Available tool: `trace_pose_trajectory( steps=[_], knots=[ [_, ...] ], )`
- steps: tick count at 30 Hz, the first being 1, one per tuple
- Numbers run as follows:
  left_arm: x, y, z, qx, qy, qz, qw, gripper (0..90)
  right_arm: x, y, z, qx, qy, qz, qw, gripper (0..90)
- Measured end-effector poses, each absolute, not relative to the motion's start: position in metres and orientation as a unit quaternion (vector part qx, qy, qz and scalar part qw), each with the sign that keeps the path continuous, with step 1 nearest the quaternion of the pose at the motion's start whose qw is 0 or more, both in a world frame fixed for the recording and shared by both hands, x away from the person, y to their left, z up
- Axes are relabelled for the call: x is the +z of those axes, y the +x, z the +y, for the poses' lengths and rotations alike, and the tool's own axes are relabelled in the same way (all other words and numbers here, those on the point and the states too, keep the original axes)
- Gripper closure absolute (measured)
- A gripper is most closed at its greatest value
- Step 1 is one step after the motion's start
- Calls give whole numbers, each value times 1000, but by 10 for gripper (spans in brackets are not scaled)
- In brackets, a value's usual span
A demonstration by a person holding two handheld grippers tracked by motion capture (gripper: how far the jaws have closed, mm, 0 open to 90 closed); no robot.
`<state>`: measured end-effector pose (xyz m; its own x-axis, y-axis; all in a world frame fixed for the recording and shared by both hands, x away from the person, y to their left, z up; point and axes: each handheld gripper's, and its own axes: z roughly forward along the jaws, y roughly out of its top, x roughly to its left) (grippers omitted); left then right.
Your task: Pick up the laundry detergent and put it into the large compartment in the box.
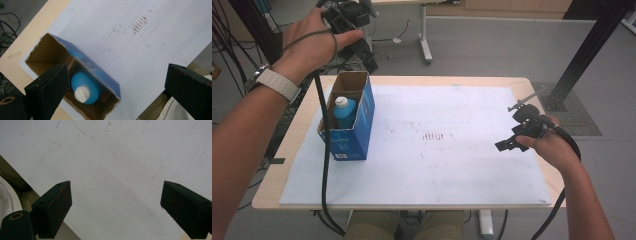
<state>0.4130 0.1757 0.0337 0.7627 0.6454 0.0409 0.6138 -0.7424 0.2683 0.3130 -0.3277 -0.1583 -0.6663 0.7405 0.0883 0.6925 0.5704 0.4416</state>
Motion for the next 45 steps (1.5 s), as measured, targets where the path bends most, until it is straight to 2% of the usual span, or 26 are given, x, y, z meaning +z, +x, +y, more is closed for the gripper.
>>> trace_pose_trajectory(
  steps=[10, 20, 45],
  knots=[
    [23, 426, 153, 35, 963, 234, 130, 59, -155, 308, -334, 231, 415, 878, 54, 95],
    [3, 431, 126, 10, 980, 158, 119, 56, -153, 306, -337, 234, 422, 874, 54, 91],
    [-49, 435, 89, -17, 992, 80, 96, 58, -150, 310, -337, 231, 425, 874, 51, 92]
  ],
)
